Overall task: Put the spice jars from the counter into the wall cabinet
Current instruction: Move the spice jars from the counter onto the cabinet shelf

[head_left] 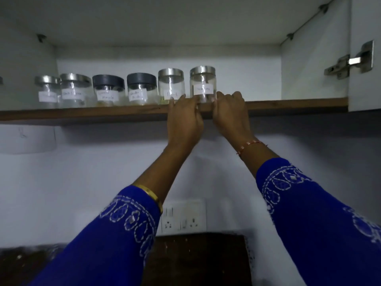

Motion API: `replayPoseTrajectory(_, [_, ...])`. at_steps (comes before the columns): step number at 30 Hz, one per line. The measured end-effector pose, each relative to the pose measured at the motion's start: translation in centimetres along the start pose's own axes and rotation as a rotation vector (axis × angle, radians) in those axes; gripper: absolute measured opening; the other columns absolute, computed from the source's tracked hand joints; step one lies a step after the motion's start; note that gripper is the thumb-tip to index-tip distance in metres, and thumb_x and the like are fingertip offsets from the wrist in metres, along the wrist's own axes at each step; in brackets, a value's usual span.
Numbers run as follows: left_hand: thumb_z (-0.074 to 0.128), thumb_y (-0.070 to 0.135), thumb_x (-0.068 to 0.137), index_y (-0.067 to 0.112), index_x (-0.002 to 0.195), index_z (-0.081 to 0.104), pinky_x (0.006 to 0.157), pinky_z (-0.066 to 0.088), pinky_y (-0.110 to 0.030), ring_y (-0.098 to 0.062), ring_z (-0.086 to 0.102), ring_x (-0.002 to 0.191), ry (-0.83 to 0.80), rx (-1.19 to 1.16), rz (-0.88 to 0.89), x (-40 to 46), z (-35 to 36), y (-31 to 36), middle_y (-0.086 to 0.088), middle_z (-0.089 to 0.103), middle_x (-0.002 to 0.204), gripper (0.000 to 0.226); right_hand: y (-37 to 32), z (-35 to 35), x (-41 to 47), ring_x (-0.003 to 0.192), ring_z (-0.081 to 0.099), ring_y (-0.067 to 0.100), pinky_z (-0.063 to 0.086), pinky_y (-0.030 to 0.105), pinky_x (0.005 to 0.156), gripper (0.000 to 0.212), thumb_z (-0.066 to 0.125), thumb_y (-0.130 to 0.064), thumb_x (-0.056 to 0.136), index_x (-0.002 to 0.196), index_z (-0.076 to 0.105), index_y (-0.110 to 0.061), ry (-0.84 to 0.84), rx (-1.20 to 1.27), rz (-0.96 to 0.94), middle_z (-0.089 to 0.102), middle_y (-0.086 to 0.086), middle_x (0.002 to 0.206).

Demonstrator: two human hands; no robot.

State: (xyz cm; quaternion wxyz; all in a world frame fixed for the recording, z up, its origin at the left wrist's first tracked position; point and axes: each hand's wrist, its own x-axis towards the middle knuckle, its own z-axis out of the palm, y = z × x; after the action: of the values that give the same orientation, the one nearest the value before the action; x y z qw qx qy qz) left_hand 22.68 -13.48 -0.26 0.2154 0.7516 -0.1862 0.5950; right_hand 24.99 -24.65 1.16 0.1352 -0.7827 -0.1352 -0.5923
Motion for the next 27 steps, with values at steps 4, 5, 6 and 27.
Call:
replayPoseTrajectory(4, [0.035,0.004,0.094,0.001,0.131,0.048,0.118,0.013,-0.036,-0.026,0.035,0.138,-0.092,-0.226,-0.111,-4.2,-1.3,1.6,-0.015,0.049,0.14,0.039,-0.2,-1.3,-3.7,0.13,0.041,0.037,0.029,0.044,0.111,0.051,0.03,-0.026,0.094,0.135,0.044,0.001,-0.11,0.072,0.029,0.047,0.024,0.139])
replayPoseTrajectory(5, [0.034,0.003,0.095,0.001,0.131,0.048,0.118,0.015,-0.036,-0.026,0.034,0.138,-0.103,-0.266,-0.132,-5.2,-1.8,2.0,-0.015,0.048,0.141,0.039,-0.6,-1.7,-5.2,0.137,0.033,0.034,0.024,0.041,0.114,0.048,0.034,-0.023,0.097,0.138,0.04,0.0,-0.117,0.152,0.066,0.04,0.021,0.145])
replayPoseTrajectory(6, [0.034,0.002,0.095,0.001,0.131,0.048,0.119,0.02,-0.037,-0.025,0.036,0.138,-0.113,-0.302,-0.15,-6.2,-2.5,2.6,-0.015,0.048,0.141,0.039,-1.1,-2.3,-7.1,0.14,0.029,0.031,0.022,0.037,0.116,0.046,0.037,-0.02,0.098,0.14,0.037,-0.002,-0.11,0.232,0.103,0.037,0.017,0.148])
replayPoseTrajectory(27, [0.037,-0.003,0.094,0.0,0.126,0.053,0.077,0.035,0.008,0.01,0.055,0.106,-0.475,-0.387,-0.973,-39.9,-9.6,4.4,-0.013,0.054,0.133,0.036,-5.3,-6.9,-46.5,0.127,0.043,0.016,0.035,0.025,0.099,0.037,0.053,-0.022,0.092,0.129,0.051,-0.017,-0.758,0.535,0.776,0.049,0.003,0.135])
